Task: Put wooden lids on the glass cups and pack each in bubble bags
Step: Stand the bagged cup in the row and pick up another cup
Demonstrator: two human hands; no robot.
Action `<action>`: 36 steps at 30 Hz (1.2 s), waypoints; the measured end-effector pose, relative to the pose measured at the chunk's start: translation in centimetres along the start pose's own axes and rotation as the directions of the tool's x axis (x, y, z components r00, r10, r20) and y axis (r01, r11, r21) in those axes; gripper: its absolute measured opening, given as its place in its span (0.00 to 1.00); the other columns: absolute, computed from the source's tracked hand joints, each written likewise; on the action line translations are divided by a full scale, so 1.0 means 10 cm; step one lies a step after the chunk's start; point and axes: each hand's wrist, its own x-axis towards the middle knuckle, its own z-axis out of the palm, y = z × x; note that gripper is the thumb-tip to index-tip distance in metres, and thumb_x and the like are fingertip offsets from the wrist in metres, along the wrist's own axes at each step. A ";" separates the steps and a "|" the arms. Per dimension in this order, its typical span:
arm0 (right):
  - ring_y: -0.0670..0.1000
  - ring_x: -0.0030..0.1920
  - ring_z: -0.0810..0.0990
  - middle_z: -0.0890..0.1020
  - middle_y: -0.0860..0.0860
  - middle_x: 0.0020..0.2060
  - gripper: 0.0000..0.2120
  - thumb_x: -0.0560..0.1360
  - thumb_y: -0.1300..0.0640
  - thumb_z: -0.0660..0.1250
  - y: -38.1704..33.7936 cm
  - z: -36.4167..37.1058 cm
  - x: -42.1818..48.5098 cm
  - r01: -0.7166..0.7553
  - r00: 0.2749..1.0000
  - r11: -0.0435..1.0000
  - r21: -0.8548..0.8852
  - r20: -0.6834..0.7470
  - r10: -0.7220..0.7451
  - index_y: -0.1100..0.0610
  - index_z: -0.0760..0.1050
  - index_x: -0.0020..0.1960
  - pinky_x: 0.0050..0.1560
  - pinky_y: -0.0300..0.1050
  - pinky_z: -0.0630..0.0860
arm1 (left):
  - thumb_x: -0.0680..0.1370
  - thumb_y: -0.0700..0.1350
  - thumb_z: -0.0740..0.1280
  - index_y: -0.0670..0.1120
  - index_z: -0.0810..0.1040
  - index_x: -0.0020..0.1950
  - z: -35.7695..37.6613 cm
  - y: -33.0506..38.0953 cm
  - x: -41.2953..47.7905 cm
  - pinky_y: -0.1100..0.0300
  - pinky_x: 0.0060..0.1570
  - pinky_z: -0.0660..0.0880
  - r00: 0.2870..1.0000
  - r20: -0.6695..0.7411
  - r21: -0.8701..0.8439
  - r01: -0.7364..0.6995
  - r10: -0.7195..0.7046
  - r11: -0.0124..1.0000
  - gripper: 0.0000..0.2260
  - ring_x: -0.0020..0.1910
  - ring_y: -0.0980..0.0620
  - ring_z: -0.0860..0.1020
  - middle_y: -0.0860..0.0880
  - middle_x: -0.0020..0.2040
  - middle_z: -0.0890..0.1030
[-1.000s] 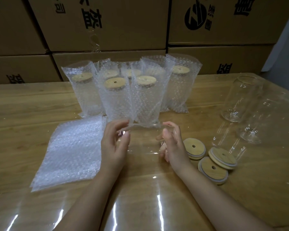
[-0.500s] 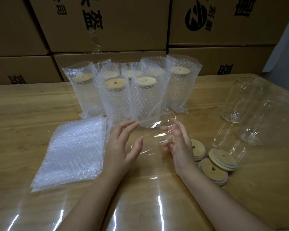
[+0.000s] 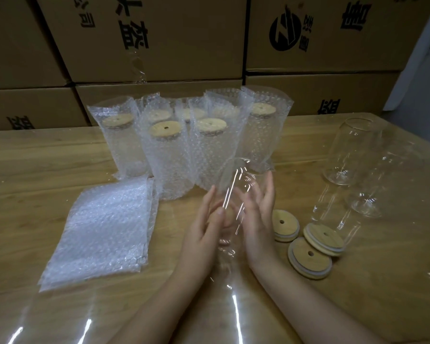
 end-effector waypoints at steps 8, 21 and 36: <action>0.45 0.72 0.66 0.54 0.42 0.75 0.32 0.73 0.49 0.63 0.05 0.10 -0.14 0.063 0.987 0.994 -0.089 0.156 -0.048 0.33 0.49 0.69 0.71 0.55 0.66 | 0.79 0.58 0.57 0.64 0.63 0.69 -0.06 -0.08 0.02 0.46 0.71 0.66 0.992 -0.100 0.060 -0.073 0.079 0.996 0.17 0.71 0.53 0.69 0.60 0.72 0.69; 0.40 0.74 0.59 0.58 0.47 0.76 0.22 0.81 0.51 0.51 0.06 0.05 -0.13 0.103 0.975 0.972 -0.212 0.213 -0.057 0.41 0.49 0.73 0.74 0.42 0.59 | 0.80 0.43 0.57 0.44 0.68 0.72 -0.17 0.01 0.08 0.37 0.73 0.53 0.799 0.316 0.621 -0.582 0.512 0.525 0.19 0.77 0.47 0.57 0.47 0.76 0.62; 0.57 0.76 0.57 0.68 0.55 0.72 0.19 0.73 0.57 0.64 0.01 0.08 -0.22 0.679 0.717 0.573 -0.459 0.583 -0.382 0.58 0.78 0.62 0.75 0.56 0.55 | 0.72 0.64 0.63 0.54 0.68 0.70 -0.21 0.09 0.15 0.49 0.53 0.77 0.947 -0.017 -0.520 0.267 -0.322 0.811 0.29 0.58 0.46 0.81 0.45 0.60 0.81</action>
